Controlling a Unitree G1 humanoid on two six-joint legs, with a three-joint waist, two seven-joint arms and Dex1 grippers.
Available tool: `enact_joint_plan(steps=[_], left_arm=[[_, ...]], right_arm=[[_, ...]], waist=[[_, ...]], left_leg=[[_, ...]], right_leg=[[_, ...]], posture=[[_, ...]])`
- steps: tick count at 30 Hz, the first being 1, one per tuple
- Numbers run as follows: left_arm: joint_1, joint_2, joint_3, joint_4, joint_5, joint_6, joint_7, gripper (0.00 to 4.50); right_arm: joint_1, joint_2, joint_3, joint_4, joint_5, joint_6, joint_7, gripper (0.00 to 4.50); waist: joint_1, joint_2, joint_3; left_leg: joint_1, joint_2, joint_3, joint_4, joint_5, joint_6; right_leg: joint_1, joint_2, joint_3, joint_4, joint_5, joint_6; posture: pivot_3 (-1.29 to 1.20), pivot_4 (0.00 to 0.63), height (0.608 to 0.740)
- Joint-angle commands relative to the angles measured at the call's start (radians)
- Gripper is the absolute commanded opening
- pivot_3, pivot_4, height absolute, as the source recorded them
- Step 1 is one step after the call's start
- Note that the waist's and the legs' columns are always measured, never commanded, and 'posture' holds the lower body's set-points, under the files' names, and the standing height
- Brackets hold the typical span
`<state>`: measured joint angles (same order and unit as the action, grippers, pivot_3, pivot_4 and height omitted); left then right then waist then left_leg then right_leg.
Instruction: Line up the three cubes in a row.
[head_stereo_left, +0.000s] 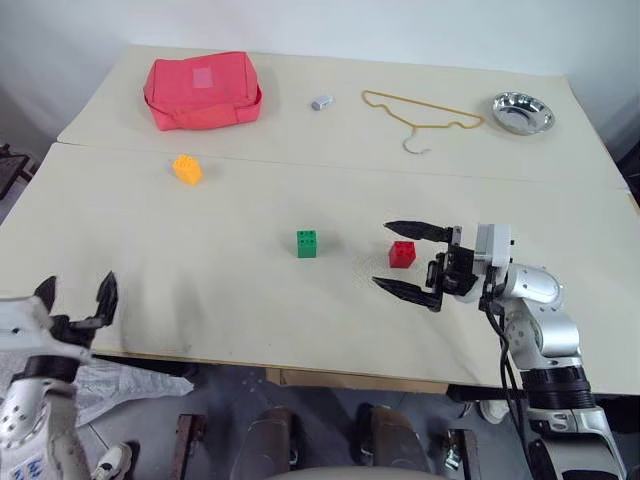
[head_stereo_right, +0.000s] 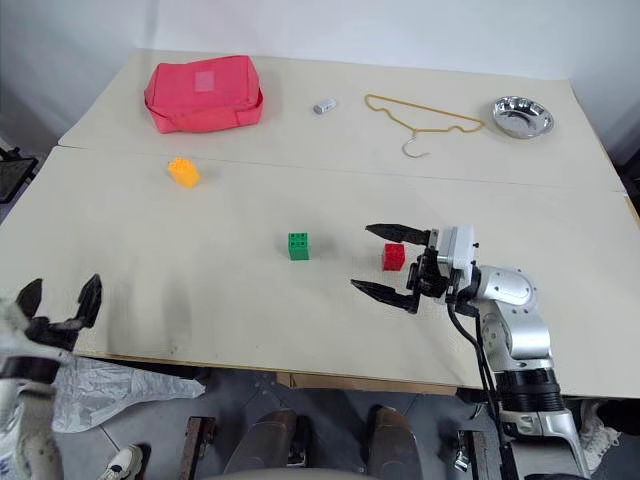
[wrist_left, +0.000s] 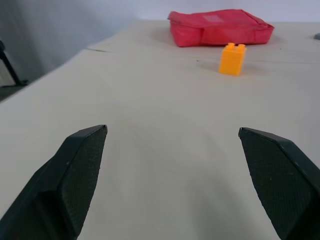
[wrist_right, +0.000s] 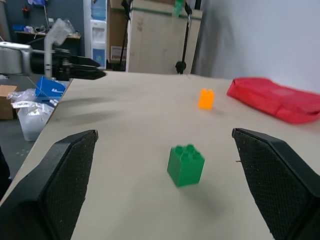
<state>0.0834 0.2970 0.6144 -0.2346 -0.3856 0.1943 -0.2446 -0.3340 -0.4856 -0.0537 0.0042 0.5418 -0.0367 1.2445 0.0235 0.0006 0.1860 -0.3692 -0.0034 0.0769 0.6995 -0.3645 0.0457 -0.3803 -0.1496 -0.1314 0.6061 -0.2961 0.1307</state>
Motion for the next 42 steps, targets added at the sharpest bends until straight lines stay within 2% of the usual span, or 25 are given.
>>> enact_joint_plan(steps=[1, 3, 8, 10, 12, 15, 20, 26, 31, 37, 42], left_arm=[[-0.182, 0.01, -0.076, 0.012, 0.053, 0.113, 0.161, 4.48], [-0.316, 0.004, -0.127, 0.111, 0.105, 0.139, 0.233, 4.48], [-0.623, 0.007, -0.226, 0.426, 0.197, 0.077, 0.304, 4.48], [-0.713, 0.026, -0.262, 0.547, 0.229, 0.033, 0.296, 4.48], [-0.776, 0.078, -0.313, 0.664, 0.265, -0.036, 0.221, 4.48], [-0.835, 0.168, -0.317, 0.836, 0.269, -0.131, 0.133, 4.48], [-0.886, 0.264, -0.298, 0.987, 0.229, -0.201, 0.004, 4.48], [-1.028, 0.332, -0.334, 1.281, 0.232, -0.249, -0.259, 4.48], [-1.123, 0.361, -0.378, 1.471, 0.298, -0.287, -0.281, 4.48], [-1.15, 0.365, -0.392, 1.536, 0.33, -0.299, -0.269, 4.48], [-1.149, 0.36, -0.395, 1.554, 0.351, -0.302, -0.249, 2.98]], right_arm=[[-0.001, -0.017, -0.034, -0.045, 0.029, 0.024, -0.025, 4.5], [0.007, -0.02, -0.035, -0.058, 0.033, 0.044, -0.036, 4.5], [0.028, -0.025, -0.022, -0.095, 0.027, 0.072, -0.05, 4.5], [0.03, -0.024, -0.023, -0.105, 0.026, 0.079, -0.061, 4.5], [0.035, -0.02, -0.028, -0.12, 0.023, 0.081, -0.08, 4.5], [0.064, -0.015, -0.034, -0.142, 0.019, 0.074, -0.105, 4.5], [0.116, -0.007, -0.035, -0.177, 0.012, 0.059, -0.14, 4.5], [0.131, 0.007, -0.026, -0.185, 0.007, 0.045, -0.169, 4.5], [0.121, 0.015, -0.017, -0.176, 0.008, 0.034, -0.167, 4.5], [0.126, 0.007, -0.025, -0.172, 0.006, 0.029, -0.157, 4.5], [0.152, 0.01, -0.022, -0.18, 0.003, 0.027, -0.162, 4.5]], waist=[[0.002, 0.0, 0.0], [0.001, -0.001, 0.0], [0.0, -0.001, -0.001], [-0.003, -0.001, -0.001], [-0.005, -0.001, -0.001], [-0.01, -0.001, -0.001], [-0.019, -0.001, 0.0], [-0.008, -0.001, 0.0], [-0.008, -0.002, 0.0], [-0.021, -0.002, 0.0], [-0.025, -0.002, 0.0]], left_leg=[[0.0, 0.0, 0.0, 0.0, 0.0, 0.0], [0.0, 0.0, 0.0, 0.0, 0.001, 0.001], [0.0, -0.001, 0.001, 0.0, 0.001, 0.001], [0.0, -0.001, 0.002, -0.001, 0.001, 0.001], [-0.001, -0.001, 0.003, -0.001, 0.001, 0.001], [-0.001, 0.0, 0.005, -0.001, 0.001, 0.0], [-0.001, 0.0, 0.006, -0.002, 0.001, 0.0], [-0.002, 0.0, 0.006, -0.001, 0.001, 0.001], [-0.002, -0.001, 0.008, -0.002, 0.001, 0.001], [-0.003, -0.001, 0.014, -0.002, 0.001, 0.001], [-0.003, 0.0, 0.014, -0.002, 0.001, 0.001]], right_leg=[[0.0, 0.0, -0.001, 0.0, 0.0, 0.0], [0.0, 0.001, -0.003, 0.0, 0.0, 0.0], [0.0, 0.001, -0.005, 0.001, 0.0, 0.0], [-0.001, 0.001, -0.005, 0.0, 0.0, 0.0], [-0.002, 0.002, -0.005, 0.0, 0.0, 0.0], [-0.004, 0.003, -0.005, 0.001, 0.0, 0.0], [-0.005, 0.002, -0.005, 0.001, 0.0, 0.0], [-0.004, 0.002, -0.005, 0.002, 0.0, 0.0], [-0.006, 0.002, -0.005, 0.002, 0.0, 0.0], [-0.011, 0.002, -0.004, 0.005, 0.0, 0.0], [-0.012, 0.002, -0.004, 0.006, 0.0, 0.0]], posture=[[0.0, 0.15, 0.74], [0.0, 0.15, 0.74], [0.0, 0.15, 0.74], [0.0, 0.15, 0.74], [0.0, 0.15, 0.74], [0.0, 0.15, 0.74], [0.0, 0.15, 0.74], [0.0, 0.15, 0.74], [0.0, 0.15, 0.74], [0.0, 0.15, 0.74], [0.0, 0.15, 0.74]])
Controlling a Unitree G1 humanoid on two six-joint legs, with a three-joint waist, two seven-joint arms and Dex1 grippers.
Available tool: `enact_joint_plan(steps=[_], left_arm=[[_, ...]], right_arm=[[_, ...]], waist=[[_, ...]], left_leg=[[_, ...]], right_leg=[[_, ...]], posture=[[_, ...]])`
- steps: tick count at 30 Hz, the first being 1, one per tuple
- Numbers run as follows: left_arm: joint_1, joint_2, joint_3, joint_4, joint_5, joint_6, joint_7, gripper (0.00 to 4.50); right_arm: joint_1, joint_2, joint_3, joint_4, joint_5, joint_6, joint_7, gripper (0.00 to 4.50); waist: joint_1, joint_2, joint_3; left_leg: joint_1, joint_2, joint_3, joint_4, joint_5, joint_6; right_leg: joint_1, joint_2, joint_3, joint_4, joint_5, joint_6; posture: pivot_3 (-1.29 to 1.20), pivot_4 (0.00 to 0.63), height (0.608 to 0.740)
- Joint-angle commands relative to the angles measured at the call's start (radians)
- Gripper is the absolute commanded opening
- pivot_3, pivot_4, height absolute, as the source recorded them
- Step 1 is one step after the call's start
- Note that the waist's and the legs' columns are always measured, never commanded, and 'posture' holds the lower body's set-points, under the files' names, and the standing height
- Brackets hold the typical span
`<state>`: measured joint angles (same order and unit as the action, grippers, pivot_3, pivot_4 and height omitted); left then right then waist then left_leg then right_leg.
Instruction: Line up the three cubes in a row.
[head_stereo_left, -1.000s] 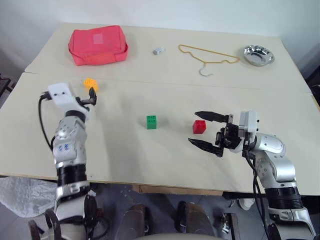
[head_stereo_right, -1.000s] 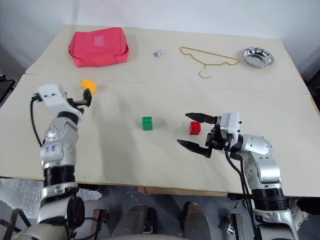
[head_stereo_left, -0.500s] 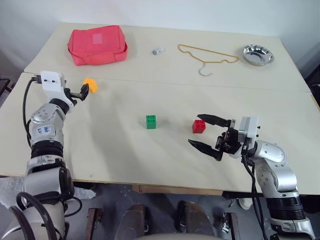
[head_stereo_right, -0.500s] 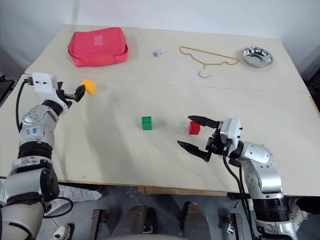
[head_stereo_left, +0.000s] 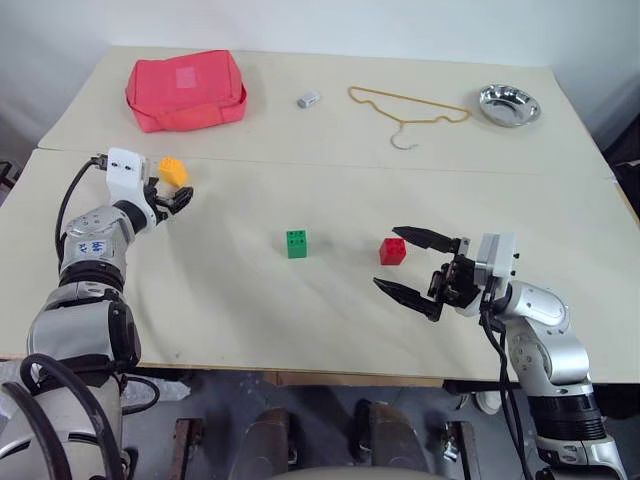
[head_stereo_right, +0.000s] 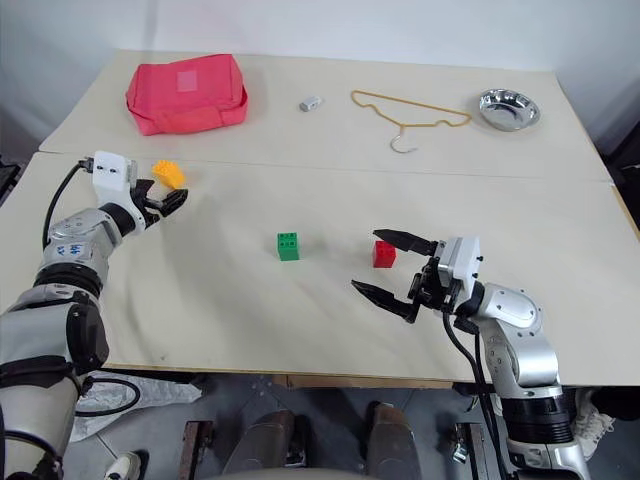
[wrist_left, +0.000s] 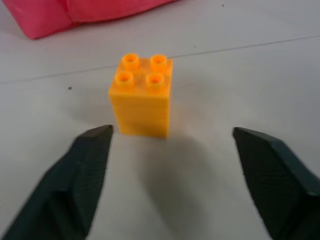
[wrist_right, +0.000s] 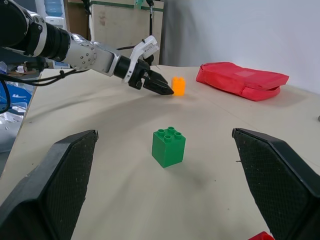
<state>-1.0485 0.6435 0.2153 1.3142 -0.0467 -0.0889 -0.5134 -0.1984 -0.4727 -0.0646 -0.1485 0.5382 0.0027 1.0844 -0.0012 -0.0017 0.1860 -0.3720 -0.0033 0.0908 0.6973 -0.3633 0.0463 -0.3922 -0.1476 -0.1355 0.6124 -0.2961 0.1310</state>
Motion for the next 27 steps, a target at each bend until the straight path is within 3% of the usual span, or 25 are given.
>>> enact_joint_plan(steps=[1, 4, 10, 13, 20, 27], left_arm=[[-0.017, 0.013, 0.006, 0.007, 0.013, -0.021, 0.023, 2.67], [-0.019, 0.006, 0.025, 0.011, 0.0, -0.01, 0.027, 1.79], [0.011, -0.005, 0.057, 0.003, -0.027, -0.008, 0.011, 1.79], [0.028, -0.01, 0.076, -0.011, -0.045, -0.022, 0.028, 2.35], [0.047, -0.134, 0.154, -0.114, -0.12, -0.065, 0.248, 4.48], [-0.056, -0.264, 0.181, -0.117, -0.135, 0.023, 0.609, 4.48]], right_arm=[[0.019, -0.002, -0.01, -0.03, 0.007, -0.013, -0.004, 4.5], [0.029, -0.004, -0.01, -0.042, 0.011, -0.006, -0.01, 4.5], [0.047, -0.017, -0.023, -0.052, 0.015, -0.003, -0.013, 4.5], [0.058, -0.019, -0.023, -0.056, 0.016, -0.004, -0.013, 4.5], [0.053, -0.016, -0.017, -0.053, 0.022, 0.006, -0.012, 4.5], [-0.005, -0.024, -0.011, -0.023, 0.025, 0.028, 0.013, 4.5]], waist=[[0.0, 0.0, 0.0], [-0.001, 0.0, 0.0], [0.0, 0.0, 0.0], [-0.001, 0.0, 0.0], [0.007, -0.001, 0.0], [0.003, -0.003, 0.0]], left_leg=[[0.0, 0.0, 0.0, 0.0, 0.0, 0.0], [0.0, 0.0, 0.0, 0.0, 0.0, 0.0], [0.0, 0.001, 0.0, 0.0, 0.0, 0.0], [0.0, 0.001, 0.0, 0.0, 0.0, 0.0], [0.0, 0.0, -0.001, 0.002, 0.0, 0.001], [0.0, 0.0, -0.001, 0.001, 0.0, 0.001]], right_leg=[[0.0, 0.0, 0.0, 0.0, 0.0, 0.0], [0.0, 0.0, 0.0, 0.0, 0.0, 0.0], [0.0, -0.001, 0.0, 0.001, 0.0, 0.0], [0.0, -0.001, 0.0, 0.0, 0.0, 0.0], [0.0, -0.003, 0.001, 0.002, 0.0, 0.0], [0.0, -0.002, 0.001, 0.002, 0.0, 0.0]], posture=[[0.0, 0.15, 0.74], [0.0, 0.15, 0.74], [0.0, 0.15, 0.74], [0.0, 0.15, 0.74], [0.0, 0.15, 0.74], [0.0, 0.15, 0.74]])
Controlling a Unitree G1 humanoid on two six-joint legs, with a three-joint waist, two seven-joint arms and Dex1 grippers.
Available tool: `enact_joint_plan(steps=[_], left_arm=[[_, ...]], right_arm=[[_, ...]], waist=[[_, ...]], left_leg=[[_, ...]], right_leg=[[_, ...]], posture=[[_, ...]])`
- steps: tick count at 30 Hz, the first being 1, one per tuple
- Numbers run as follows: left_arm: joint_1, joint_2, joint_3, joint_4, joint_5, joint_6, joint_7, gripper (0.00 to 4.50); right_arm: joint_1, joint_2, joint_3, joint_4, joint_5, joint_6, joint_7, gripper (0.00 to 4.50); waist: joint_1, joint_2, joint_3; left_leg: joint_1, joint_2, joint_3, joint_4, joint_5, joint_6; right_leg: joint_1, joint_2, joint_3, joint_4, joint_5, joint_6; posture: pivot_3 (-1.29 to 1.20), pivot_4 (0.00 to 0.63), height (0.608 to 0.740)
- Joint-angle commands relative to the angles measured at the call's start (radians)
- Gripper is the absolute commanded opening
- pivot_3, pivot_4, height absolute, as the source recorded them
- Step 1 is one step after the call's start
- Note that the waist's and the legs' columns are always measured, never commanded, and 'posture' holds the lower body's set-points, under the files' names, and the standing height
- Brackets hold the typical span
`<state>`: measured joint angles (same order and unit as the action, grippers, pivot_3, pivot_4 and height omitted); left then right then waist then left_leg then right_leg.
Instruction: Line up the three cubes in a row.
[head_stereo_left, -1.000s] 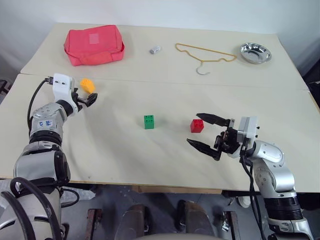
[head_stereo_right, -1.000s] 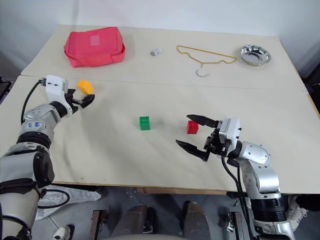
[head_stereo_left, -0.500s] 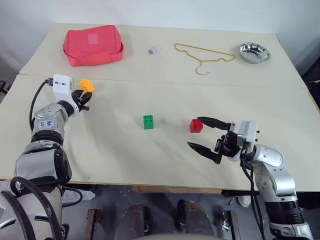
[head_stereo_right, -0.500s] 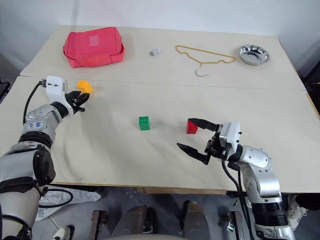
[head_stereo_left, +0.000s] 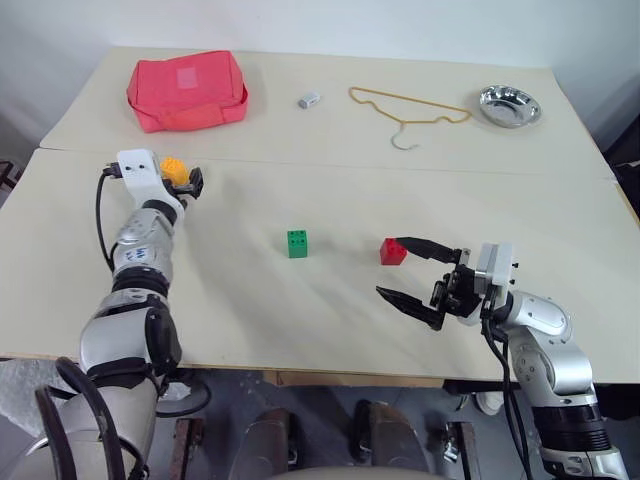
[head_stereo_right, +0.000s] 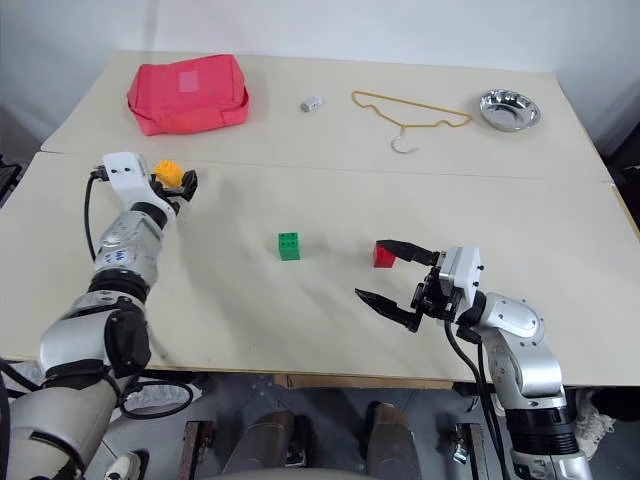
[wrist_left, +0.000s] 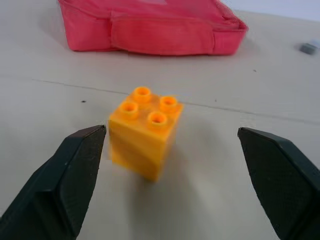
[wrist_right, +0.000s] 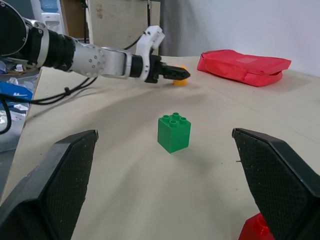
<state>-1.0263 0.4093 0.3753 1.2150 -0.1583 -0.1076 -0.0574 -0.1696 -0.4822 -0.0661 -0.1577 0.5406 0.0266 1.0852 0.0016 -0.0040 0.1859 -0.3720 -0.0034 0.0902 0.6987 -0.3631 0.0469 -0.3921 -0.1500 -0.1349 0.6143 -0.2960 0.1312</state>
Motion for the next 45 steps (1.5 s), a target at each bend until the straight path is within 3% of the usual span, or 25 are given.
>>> enact_joint_plan(steps=[1, 18, 21, 29, 33, 36, 39, 41, 45], left_arm=[[-0.091, -0.037, 0.017, -0.015, -0.011, 0.045, 0.218, 4.48], [-0.157, -0.065, 0.03, 0.056, -0.013, 0.035, 0.429, 4.48], [-0.161, -0.071, 0.037, 0.06, -0.021, 0.029, 0.409, 3.94], [-0.152, -0.066, 0.034, 0.06, -0.015, 0.029, 0.389, 1.5], [-0.135, -0.058, 0.028, 0.05, -0.011, 0.022, 0.36, 1.5], [-0.11, -0.043, -0.006, 0.027, 0.014, 0.007, 0.287, 1.5], [-0.054, -0.017, -0.047, -0.056, 0.012, -0.043, 0.071, 1.5], [-0.007, 0.009, -0.054, -0.128, -0.026, -0.059, -0.122, 1.5], [0.156, 0.103, -0.077, -0.371, -0.153, -0.068, -0.666, 1.5]], right_arm=[[-0.04, -0.016, -0.012, -0.009, 0.022, 0.005, 0.014, 4.5], [-0.041, -0.001, -0.014, 0.015, 0.012, 0.006, 0.002, 4.5], [-0.048, 0.003, -0.012, 0.023, 0.01, 0.005, -0.001, 4.5], [-0.056, 0.012, -0.006, 0.031, 0.007, 0.005, -0.01, 4.5], [-0.053, 0.016, -0.003, 0.031, 0.005, 0.004, -0.01, 4.5], [-0.048, 0.019, 0.0, 0.025, 0.003, 0.005, -0.012, 4.5], [-0.034, 0.016, -0.003, 0.009, 0.005, 0.01, -0.015, 4.5], [-0.021, 0.008, -0.01, -0.003, 0.009, 0.015, -0.015, 4.5], [0.014, -0.014, -0.03, -0.038, 0.021, 0.028, -0.014, 4.5]], waist=[[0.002, -0.001, 0.001], [-0.001, -0.003, 0.0], [0.0, -0.003, 0.0], [0.001, -0.003, 0.0], [0.0, -0.003, 0.0], [-0.002, -0.003, 0.0], [-0.004, -0.003, 0.0], [-0.004, -0.003, 0.0], [-0.01, -0.003, 0.0]], left_leg=[[0.0, 0.0, 0.0, 0.0, 0.0, 0.0], [0.0, 0.0, 0.0, -0.001, 0.0, 0.0], [0.0, 0.0, 0.0, -0.001, 0.0, 0.0], [0.0, 0.0, 0.0, -0.001, 0.0, 0.0], [0.0, 0.0, 0.0, -0.001, 0.0, 0.0], [0.0, 0.0, 0.001, -0.001, 0.0, 0.0], [0.0, 0.0, 0.001, -0.001, 0.0, 0.0], [0.0, 0.0, 0.001, -0.001, 0.0, 0.0], [0.0, 0.001, 0.002, -0.001, 0.0, 0.0]], right_leg=[[0.0, 0.0, 0.0, 0.0, 0.0, 0.0], [0.0, 0.0, 0.0, -0.001, 0.0, 0.0], [0.0, 0.0, 0.0, -0.001, 0.0, 0.0], [0.0, 0.0, 0.0, -0.001, 0.0, 0.0], [0.0, 0.0, 0.0, -0.001, 0.0, 0.0], [0.0, 0.0, 0.0, -0.001, 0.0, 0.0], [0.0, 0.001, 0.0, -0.001, 0.0, 0.0], [-0.001, 0.001, 0.0, -0.001, 0.0, 0.0], [-0.001, 0.001, 0.0, -0.001, 0.0, 0.0]], posture=[[0.0, 0.15, 0.74], [0.0, 0.15, 0.74], [0.0, 0.15, 0.74], [0.0, 0.15, 0.74], [0.0, 0.15, 0.74], [0.0, 0.15, 0.74], [0.0, 0.15, 0.74], [0.0, 0.15, 0.74], [0.0, 0.15, 0.74]])
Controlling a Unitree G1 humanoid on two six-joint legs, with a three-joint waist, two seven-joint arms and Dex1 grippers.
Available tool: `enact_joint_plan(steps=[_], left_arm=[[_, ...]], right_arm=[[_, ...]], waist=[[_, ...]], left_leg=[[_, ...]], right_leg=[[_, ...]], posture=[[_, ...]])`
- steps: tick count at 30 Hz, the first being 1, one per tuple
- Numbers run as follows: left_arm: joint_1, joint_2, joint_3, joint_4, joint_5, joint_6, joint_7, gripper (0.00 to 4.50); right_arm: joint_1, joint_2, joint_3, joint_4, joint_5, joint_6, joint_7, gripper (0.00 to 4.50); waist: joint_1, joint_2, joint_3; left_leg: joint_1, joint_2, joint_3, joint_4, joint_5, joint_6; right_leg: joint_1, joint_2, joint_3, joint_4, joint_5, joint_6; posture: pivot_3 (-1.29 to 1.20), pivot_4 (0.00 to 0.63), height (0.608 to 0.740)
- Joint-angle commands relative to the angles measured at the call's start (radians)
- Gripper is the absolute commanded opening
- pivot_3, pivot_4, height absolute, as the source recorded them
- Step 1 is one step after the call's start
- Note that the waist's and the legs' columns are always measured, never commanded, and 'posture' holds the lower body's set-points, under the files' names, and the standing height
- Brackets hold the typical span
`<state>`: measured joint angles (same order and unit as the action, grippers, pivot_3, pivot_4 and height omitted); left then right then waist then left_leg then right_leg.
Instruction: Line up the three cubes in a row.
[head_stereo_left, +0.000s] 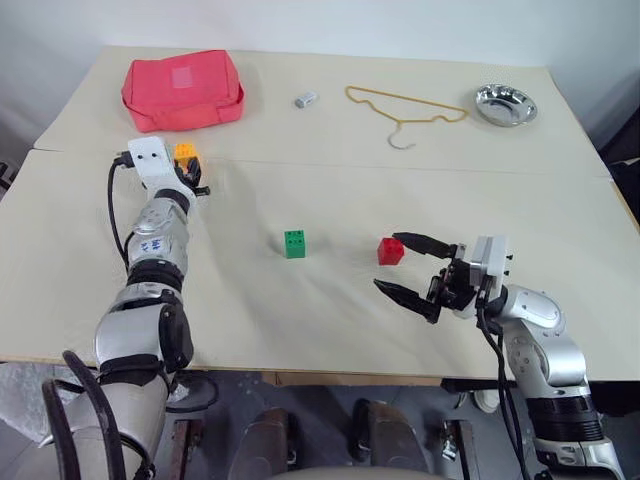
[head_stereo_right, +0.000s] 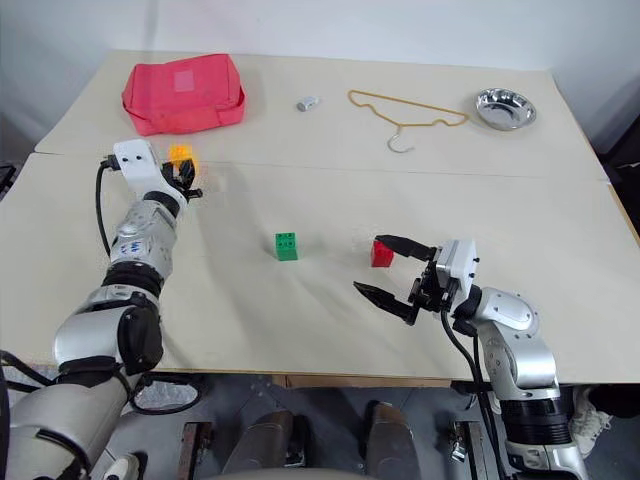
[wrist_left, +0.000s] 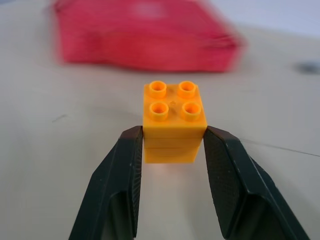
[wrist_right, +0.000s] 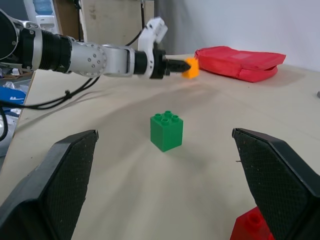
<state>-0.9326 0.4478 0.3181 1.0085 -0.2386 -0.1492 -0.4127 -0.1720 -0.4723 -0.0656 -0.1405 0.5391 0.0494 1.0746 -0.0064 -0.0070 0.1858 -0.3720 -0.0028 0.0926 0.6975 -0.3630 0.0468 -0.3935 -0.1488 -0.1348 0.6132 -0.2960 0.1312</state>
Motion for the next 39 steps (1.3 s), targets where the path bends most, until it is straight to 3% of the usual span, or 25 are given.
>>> enact_joint_plan(steps=[1, 4, 9, 13, 16, 20, 32, 39], left_arm=[[0.098, 0.089, -0.024, -0.215, -0.101, -0.006, -0.408, 1.5], [0.178, 0.2, -0.035, -0.29, -0.182, 0.164, -0.692, 1.5], [0.186, 0.324, -0.116, -0.198, -0.101, 0.067, -0.934, 1.5], [0.132, 0.315, -0.198, -0.094, -0.036, -0.056, -1.113, 1.5], [0.082, 0.289, -0.237, 0.003, 0.011, -0.146, -1.163, 1.5], [-0.001, 0.258, -0.268, 0.144, 0.08, -0.28, -1.105, 1.5], [-0.081, 0.271, -0.287, 0.272, 0.189, -0.269, -1.104, 1.5], [-0.067, 0.25, -0.249, 0.255, 0.169, -0.273, -1.066, 3.64]], right_arm=[[0.024, -0.031, -0.036, -0.062, 0.027, 0.009, -0.003, 4.5], [0.05, -0.058, -0.053, -0.085, 0.039, 0.025, 0.006, 4.5], [0.08, -0.103, -0.077, -0.104, 0.061, 0.046, 0.023, 4.5], [0.082, -0.124, -0.082, -0.101, 0.065, 0.056, 0.032, 4.5], [0.078, -0.13, -0.085, -0.107, 0.068, 0.066, 0.032, 4.5], [0.09, -0.149, -0.1, -0.122, 0.074, 0.078, 0.035, 4.5], [0.141, -0.176, -0.138, -0.16, 0.086, 0.09, 0.02, 4.5], [0.14, -0.17, -0.127, -0.149, 0.082, 0.084, 0.024, 4.5]], waist=[[-0.005, 0.0, 0.0], [-0.005, 0.0, 0.0], [0.009, 0.0, 0.0], [0.022, 0.0, 0.0], [0.026, 0.0, 0.0], [0.026, 0.0, 0.0], [0.018, 0.0, 0.0], [0.011, 0.0, 0.0]], left_leg=[[0.0, 0.0, 0.0, 0.0, 0.0, 0.0], [0.0, 0.001, 0.0, 0.001, 0.0, 0.0], [0.0, 0.001, 0.001, 0.002, 0.0, 0.0], [0.0, 0.0, 0.001, 0.002, 0.0, 0.0], [0.0, 0.0, 0.001, 0.002, 0.0, 0.0], [0.0, -0.001, 0.001, 0.002, 0.0, 0.0], [0.0, 0.0, 0.001, 0.002, 0.0, 0.0], [0.0, 0.001, 0.001, 0.002, 0.0, 0.001]], right_leg=[[0.0, 0.0, 0.0, 0.0, 0.0, 0.0], [0.0, 0.0, 0.0, 0.0, 0.0, 0.0], [0.001, 0.0, 0.0, 0.0, 0.0, 0.0], [0.001, 0.0, 0.001, 0.0, 0.0, 0.0], [0.001, 0.0, 0.0, 0.0, 0.0, 0.0], [0.001, 0.0, 0.0, 0.0, 0.0, 0.0], [0.001, 0.0, 0.0, 0.0, 0.0, 0.0], [0.001, 0.0, 0.0, 0.0, 0.0, 0.0]], posture=[[0.0, 0.15, 0.74], [0.0, 0.15, 0.74], [0.0, 0.15, 0.74], [0.0, 0.15, 0.74], [0.0, 0.15, 0.74], [0.0, 0.15, 0.74], [0.0, 0.15, 0.74], [0.0, 0.15, 0.74]])
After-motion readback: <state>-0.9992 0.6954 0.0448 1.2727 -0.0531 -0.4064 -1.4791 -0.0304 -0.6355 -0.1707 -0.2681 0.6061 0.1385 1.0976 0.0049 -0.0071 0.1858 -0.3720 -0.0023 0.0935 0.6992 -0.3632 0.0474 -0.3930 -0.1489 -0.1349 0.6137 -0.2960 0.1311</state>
